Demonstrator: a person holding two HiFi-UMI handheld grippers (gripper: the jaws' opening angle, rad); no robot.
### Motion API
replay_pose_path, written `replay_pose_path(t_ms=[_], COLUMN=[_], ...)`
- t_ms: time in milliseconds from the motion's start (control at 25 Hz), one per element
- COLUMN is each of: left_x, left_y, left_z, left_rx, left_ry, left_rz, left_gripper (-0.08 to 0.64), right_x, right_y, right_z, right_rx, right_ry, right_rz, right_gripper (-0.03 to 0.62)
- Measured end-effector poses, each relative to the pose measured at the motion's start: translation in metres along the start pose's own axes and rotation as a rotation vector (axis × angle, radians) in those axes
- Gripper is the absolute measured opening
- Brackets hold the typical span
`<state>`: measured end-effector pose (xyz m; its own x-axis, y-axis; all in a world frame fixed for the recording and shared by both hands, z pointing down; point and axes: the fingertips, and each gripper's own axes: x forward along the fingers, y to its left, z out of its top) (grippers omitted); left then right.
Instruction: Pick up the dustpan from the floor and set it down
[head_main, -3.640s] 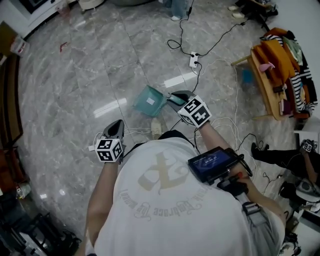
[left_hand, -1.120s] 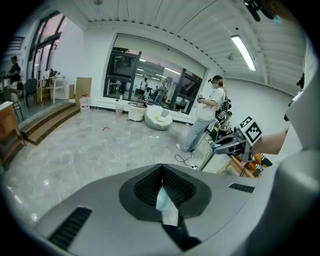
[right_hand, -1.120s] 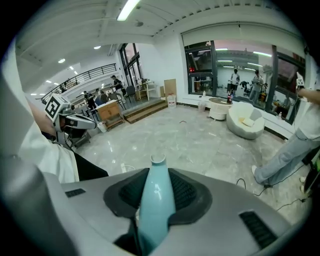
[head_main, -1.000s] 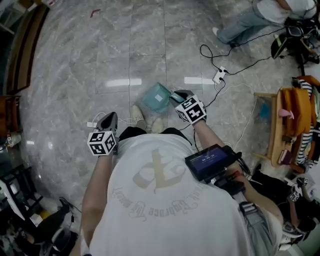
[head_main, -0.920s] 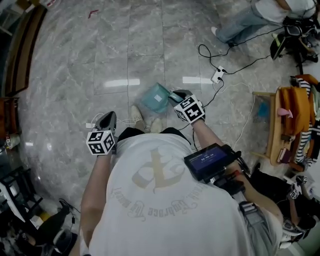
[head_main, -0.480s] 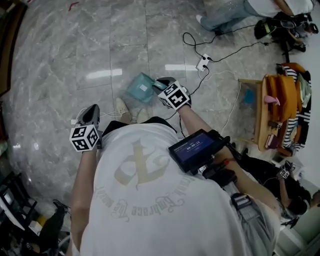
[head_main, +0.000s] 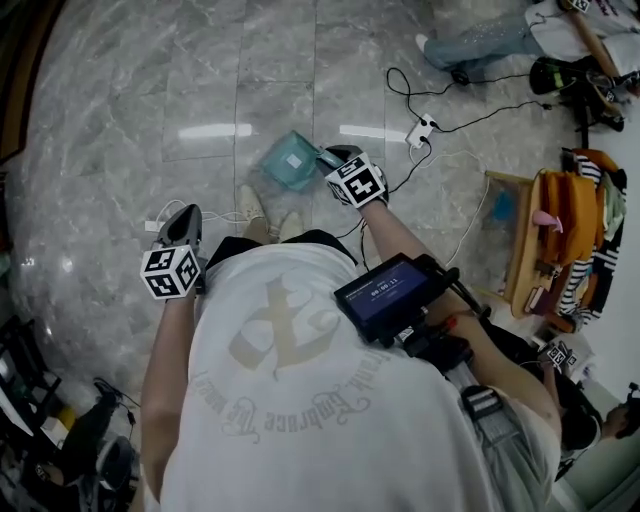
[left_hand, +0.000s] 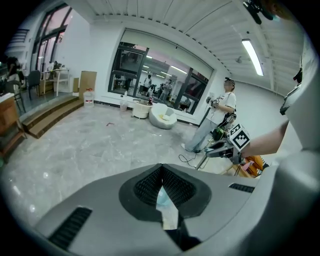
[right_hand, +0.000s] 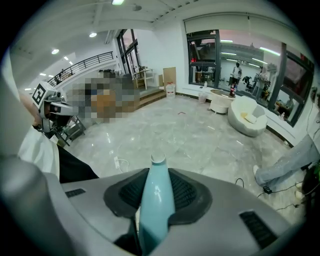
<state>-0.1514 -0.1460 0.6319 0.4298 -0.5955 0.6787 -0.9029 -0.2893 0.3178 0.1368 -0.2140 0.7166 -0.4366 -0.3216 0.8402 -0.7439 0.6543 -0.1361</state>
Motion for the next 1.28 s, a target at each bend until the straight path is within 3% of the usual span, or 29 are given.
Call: replay_pose_path(t_ms=[880,1280], left_x=[-0.053,-0.050], left_y=[0.005,-0.003], left_z=[-0.012,-0.011], left_rx=[-0.091,-0.073], left_ry=[-0.019,-0.010], left_rz=[0.146,0.143], left_gripper=[0.012,0.012], right_x=[0.033,0.045], right_y=[-0.023,-0.011], right_z=[0.016,-0.013], right_rx=[0.039,0.012], right_ry=[0.011,0.027], right_rz=[-0.012,0.004], right_gripper=[0.124,0.126])
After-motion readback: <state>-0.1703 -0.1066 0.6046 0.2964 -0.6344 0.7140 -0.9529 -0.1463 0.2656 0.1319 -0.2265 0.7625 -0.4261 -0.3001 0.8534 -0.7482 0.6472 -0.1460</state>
